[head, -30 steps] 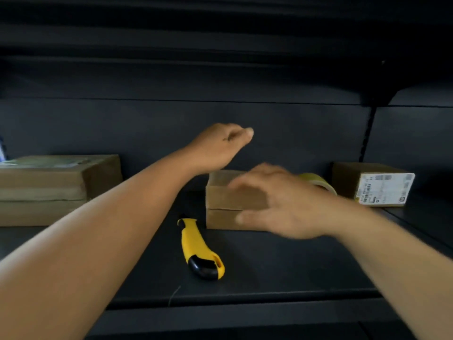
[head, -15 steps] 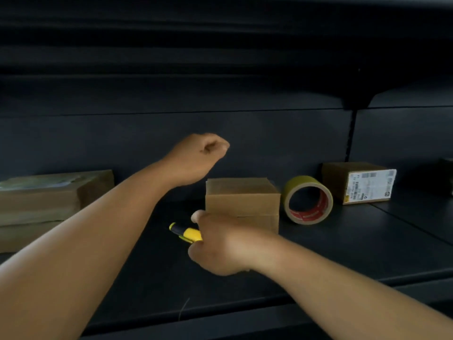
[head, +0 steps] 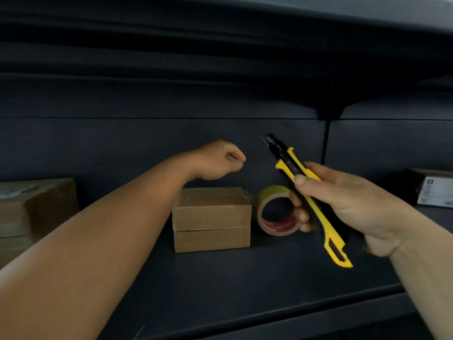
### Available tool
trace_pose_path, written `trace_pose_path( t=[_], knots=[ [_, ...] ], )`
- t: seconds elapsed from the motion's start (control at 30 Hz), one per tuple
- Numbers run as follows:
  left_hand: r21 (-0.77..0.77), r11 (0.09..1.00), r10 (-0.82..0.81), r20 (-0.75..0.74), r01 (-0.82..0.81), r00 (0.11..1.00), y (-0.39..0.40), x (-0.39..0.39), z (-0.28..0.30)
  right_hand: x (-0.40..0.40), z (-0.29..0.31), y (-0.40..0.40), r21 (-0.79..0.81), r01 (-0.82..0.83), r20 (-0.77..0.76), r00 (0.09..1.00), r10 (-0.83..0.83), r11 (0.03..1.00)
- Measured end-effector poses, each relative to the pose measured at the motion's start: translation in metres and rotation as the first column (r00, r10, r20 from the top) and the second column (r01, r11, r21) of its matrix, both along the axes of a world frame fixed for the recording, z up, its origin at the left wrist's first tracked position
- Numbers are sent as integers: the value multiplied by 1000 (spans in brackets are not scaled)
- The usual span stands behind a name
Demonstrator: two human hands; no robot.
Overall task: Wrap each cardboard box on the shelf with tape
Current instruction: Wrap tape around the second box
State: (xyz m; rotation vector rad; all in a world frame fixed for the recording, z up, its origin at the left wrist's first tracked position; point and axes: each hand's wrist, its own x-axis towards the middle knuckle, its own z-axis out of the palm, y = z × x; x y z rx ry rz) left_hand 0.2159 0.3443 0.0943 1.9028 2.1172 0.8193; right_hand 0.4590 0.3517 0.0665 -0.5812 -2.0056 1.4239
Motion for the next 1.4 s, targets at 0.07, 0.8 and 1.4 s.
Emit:
trace_pose_path(
  t=[0.07, 0.8, 1.4],
  knots=[
    [-116, 992, -64, -61, 56, 996, 14, 9, -5, 1, -4, 9, -14, 56, 11, 998, -55, 998],
    [-607, 793, -105, -49, 54, 993, 80, 34, -14, 11, -19, 40, 110, -21, 421, 906, -27, 994],
    [-322, 901, -166, 363, 290, 917, 66, 23, -34, -28, 8, 17, 447, -129, 780, 541, -315, 885]
  ],
)
